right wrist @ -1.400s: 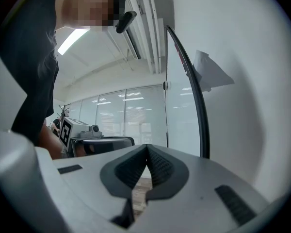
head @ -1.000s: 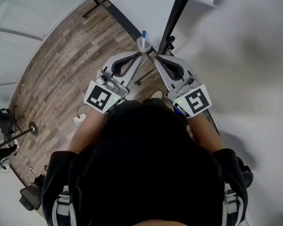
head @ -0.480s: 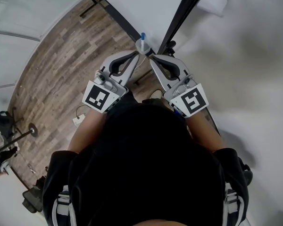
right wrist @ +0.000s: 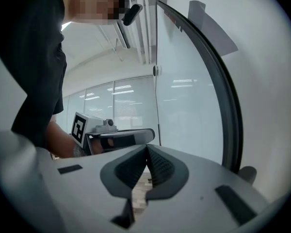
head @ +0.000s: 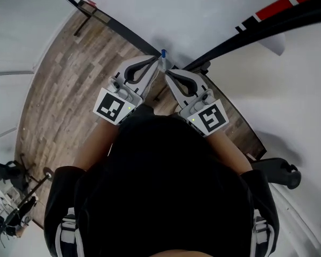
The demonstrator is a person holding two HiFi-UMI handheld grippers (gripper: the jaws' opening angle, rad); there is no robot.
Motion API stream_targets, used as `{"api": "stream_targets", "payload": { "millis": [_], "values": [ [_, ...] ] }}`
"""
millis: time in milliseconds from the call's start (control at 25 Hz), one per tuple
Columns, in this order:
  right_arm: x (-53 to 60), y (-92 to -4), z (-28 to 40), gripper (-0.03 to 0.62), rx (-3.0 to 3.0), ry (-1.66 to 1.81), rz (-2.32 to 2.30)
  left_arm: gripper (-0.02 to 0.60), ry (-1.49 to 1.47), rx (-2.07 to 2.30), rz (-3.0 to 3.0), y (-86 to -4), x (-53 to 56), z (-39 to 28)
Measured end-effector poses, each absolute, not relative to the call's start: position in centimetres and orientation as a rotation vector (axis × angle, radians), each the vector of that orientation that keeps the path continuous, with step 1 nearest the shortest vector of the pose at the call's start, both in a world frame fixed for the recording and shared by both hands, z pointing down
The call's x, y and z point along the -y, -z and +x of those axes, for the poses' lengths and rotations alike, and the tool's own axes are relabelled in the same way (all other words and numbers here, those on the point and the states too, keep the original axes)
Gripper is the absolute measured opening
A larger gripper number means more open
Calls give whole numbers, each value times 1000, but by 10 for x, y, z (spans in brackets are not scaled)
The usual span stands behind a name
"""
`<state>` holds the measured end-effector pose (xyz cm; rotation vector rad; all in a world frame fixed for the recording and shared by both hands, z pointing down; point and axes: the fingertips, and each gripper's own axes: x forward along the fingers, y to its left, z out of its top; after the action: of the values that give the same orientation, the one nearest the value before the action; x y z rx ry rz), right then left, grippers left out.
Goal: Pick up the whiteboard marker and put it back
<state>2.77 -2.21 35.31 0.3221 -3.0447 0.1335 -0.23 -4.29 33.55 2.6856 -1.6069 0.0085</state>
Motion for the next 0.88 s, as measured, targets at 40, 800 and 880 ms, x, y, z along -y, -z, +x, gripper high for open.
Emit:
{"api": "stream_targets", "payload": {
  "millis": [40,800,880],
  "values": [
    [24,-355,22,-3,3046,-143,352,3,-19,1579,2703,-337,46,-7],
    [71,-423,-24,-3,2767,-270,981,3,-69,995,2933,-378,85,-57],
    [75,-431,-23,-3,2731,-279,1025,3,-79,954,2954,-382,85,-56]
  ]
}}
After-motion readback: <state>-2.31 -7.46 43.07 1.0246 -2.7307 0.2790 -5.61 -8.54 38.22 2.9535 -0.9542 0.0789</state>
